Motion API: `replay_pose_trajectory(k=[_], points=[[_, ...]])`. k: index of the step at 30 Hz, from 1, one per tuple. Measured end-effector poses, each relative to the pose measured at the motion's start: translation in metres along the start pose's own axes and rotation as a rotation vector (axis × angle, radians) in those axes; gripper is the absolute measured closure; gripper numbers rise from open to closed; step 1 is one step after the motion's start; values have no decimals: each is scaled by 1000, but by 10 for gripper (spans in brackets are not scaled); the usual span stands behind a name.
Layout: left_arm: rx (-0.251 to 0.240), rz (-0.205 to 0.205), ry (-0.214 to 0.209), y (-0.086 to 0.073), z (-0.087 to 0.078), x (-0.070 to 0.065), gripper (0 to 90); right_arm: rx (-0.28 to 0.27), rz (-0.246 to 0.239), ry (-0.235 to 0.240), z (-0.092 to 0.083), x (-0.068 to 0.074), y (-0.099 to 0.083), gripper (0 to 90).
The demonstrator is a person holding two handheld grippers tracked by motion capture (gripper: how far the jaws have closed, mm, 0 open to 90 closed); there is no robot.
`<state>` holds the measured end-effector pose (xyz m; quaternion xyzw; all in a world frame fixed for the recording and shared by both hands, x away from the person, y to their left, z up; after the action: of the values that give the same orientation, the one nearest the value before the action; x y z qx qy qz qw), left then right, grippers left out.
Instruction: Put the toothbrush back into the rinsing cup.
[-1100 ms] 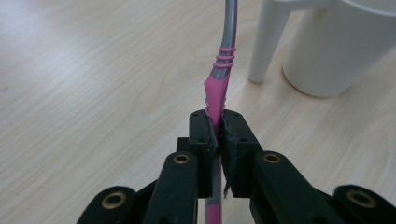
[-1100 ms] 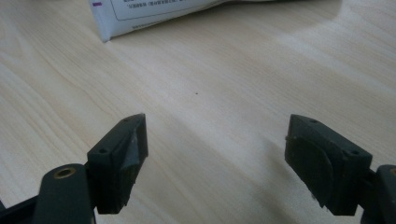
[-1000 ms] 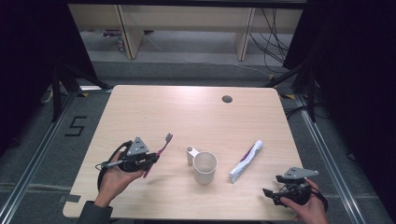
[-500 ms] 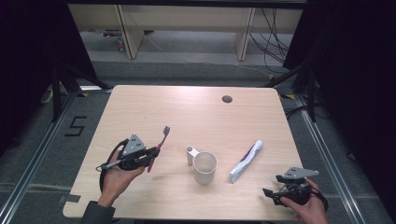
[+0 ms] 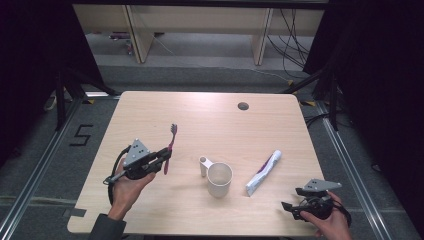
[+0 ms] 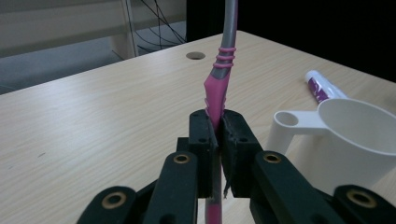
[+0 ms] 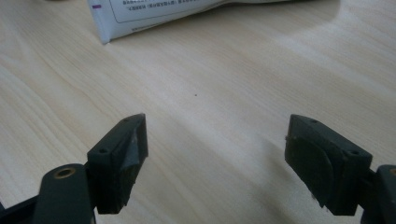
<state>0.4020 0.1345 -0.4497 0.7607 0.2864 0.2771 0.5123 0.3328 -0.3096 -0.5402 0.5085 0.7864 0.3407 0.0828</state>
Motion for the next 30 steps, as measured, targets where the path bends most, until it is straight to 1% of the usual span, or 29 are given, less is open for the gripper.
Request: replay_pose_trajectory(k=[1, 2, 4, 6, 8, 9, 10, 11, 12, 13, 16, 17, 18, 20, 21, 22, 23, 24, 25, 26, 27, 29, 30], points=[[-10, -7, 1, 1, 0, -1, 828, 2, 2, -1, 0, 0, 0, 222], [-13, -7, -7, 2, 1, -1, 827, 6, -3, 1, 0, 0, 0, 221], [-29, -9, -2, 5, 2, -2, 827, 5, 3, 2, -1, 0, 0, 221], [-41, -23, -15, 7, 3, -4, 827, 3, 0, 2, 0, 0, 0, 221], [-56, -25, -16, 10, 4, -5, 827, 7, 3, 1, -1, 0, -1, 221], [-62, -28, -16, 11, 5, -6, 827, 11, 3, 16, 0, 1, -1, 221], [-83, -33, -23, 13, 6, -7, 827, 17, 2, 19, -1, 1, -1, 222], [-89, -38, -32, 14, 7, -8, 827, 9, -6, 18, -1, 0, 0, 222], [-84, -43, -30, 14, 7, -9, 827, 8, -6, 17, -1, 0, 0, 221], [-90, -46, -34, 15, 8, -9, 827, 19, 3, 18, -1, 1, -1, 221], [-104, -48, -37, 18, 10, -12, 827, 15, 0, 19, -1, 1, -1, 222], [-107, -49, -45, 19, 11, -13, 827, 9, -7, 18, -1, 0, 0, 221], [-110, -53, -50, 20, 12, -14, 827, 17, -1, 21, -1, 1, -1, 221], [-136, -64, -63, 22, 15, -16, 827, 15, -3, 18, -1, 0, -1, 221], [-127, -63, -59, 24, 14, -17, 827, 10, -6, 18, -1, 0, 0, 221], [-133, -61, -62, 25, 15, -18, 827, 10, -8, 18, -1, 0, 0, 221], [-137, -63, -65, 26, 16, -19, 827, -10, -31, 6, 1, -2, 1, 222], [-139, -60, -68, 27, 17, -20, 827, -11, -29, -3, 0, -2, 0, 221], [-142, -58, -74, 29, 19, -21, 827, -9, -28, -3, 0, -2, 0, 221], [-140, -56, -76, 29, 20, -22, 827, -4, -11, 9, 0, 0, 0, 222], [-141, -51, -75, 30, 22, -23, 827, -5, -11, 9, 0, 0, 1, 221], [-150, -60, -79, 33, 25, -24, 827, -3, -14, 0, 0, -1, 0, 221], [-156, -60, -81, 34, 27, -25, 827, -7, -27, -1, 0, -2, 0, 221]])
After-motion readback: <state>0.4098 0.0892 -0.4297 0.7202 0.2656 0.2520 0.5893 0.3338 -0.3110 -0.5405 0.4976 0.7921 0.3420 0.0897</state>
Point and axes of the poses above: each handheld gripper's, and its own axes: z roughly forward along the jaws, y roughly out of its top, x roughly to its left, the point moved 6 cm from there along z, roughly forward along the jaws, and after that the axes turned 11 degrees about z, right-handed, at the moved point
